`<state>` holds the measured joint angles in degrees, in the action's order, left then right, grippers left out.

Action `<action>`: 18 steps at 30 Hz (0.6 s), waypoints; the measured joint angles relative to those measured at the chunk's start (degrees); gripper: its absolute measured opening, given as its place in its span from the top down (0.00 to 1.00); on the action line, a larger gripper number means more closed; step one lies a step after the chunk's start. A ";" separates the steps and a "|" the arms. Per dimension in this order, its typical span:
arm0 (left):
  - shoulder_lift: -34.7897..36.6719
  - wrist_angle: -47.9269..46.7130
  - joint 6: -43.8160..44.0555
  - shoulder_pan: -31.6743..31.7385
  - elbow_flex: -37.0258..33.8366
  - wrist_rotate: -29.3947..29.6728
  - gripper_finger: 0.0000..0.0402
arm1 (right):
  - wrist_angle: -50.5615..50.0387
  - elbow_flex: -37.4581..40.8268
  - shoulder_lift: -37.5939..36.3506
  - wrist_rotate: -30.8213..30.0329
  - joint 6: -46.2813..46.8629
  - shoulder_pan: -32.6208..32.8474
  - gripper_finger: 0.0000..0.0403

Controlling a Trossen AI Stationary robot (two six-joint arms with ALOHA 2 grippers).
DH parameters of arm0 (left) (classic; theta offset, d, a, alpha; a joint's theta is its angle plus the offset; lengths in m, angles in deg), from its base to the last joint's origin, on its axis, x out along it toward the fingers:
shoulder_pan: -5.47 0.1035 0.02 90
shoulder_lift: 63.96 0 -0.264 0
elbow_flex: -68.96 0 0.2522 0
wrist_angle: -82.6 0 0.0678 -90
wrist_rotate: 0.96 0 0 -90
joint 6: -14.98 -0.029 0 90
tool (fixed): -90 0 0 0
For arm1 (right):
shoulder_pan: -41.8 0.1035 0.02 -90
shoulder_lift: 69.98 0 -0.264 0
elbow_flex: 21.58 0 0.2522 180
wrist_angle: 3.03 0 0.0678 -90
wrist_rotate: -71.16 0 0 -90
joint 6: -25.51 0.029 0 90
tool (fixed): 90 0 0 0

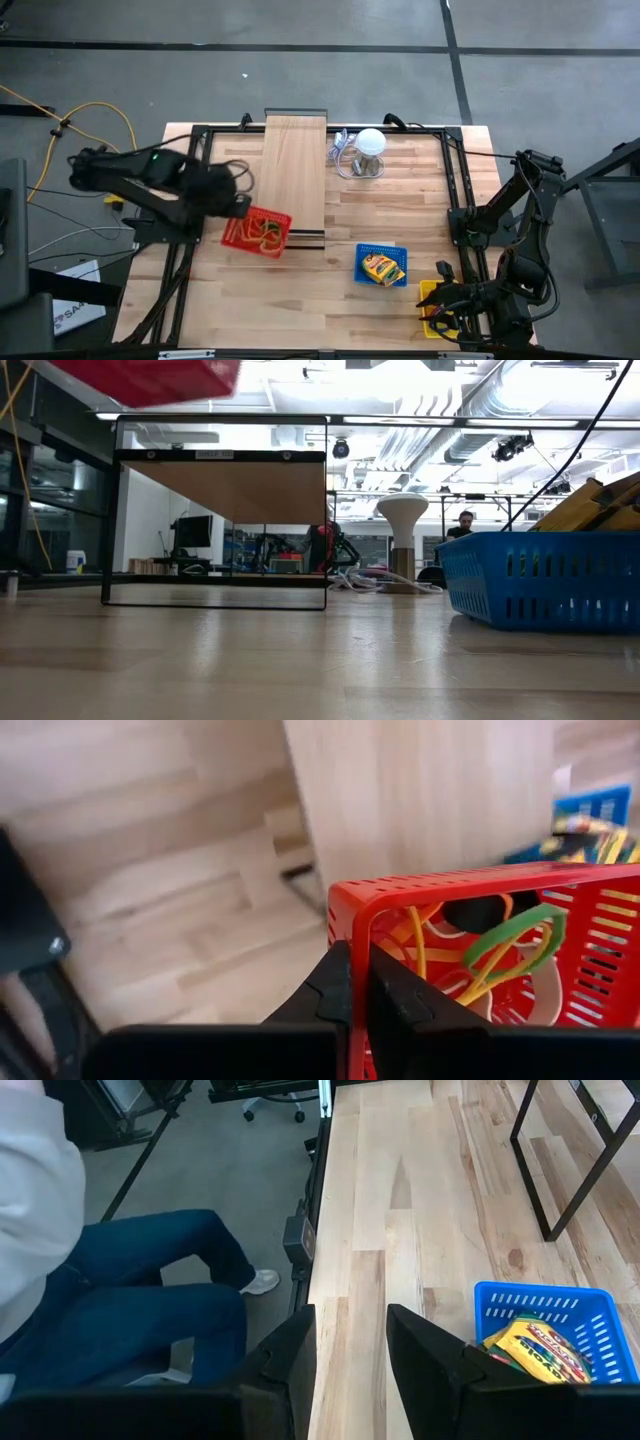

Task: Pick & Place Office Desk Supplies
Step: Put the red bin on the shelf

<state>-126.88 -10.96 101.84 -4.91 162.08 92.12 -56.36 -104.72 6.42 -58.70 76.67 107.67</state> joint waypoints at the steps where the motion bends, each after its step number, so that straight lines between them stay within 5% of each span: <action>1: -0.63 0.40 -1.50 1.79 0.33 -0.34 0.99 | 0.00 0.00 0.00 -0.01 0.00 0.00 0.72; 11: -6.73 7.68 -13.19 18.04 3.18 -4.47 0.99 | 0.00 0.00 0.00 -0.01 0.00 0.01 0.72; 18: -11.09 9.59 -17.00 23.90 3.18 -8.48 0.99 | 0.00 0.00 0.00 0.00 0.00 0.02 0.72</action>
<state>-137.97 -1.36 84.83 19.00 165.26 83.64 -56.36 -104.72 6.42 -58.70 76.67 107.68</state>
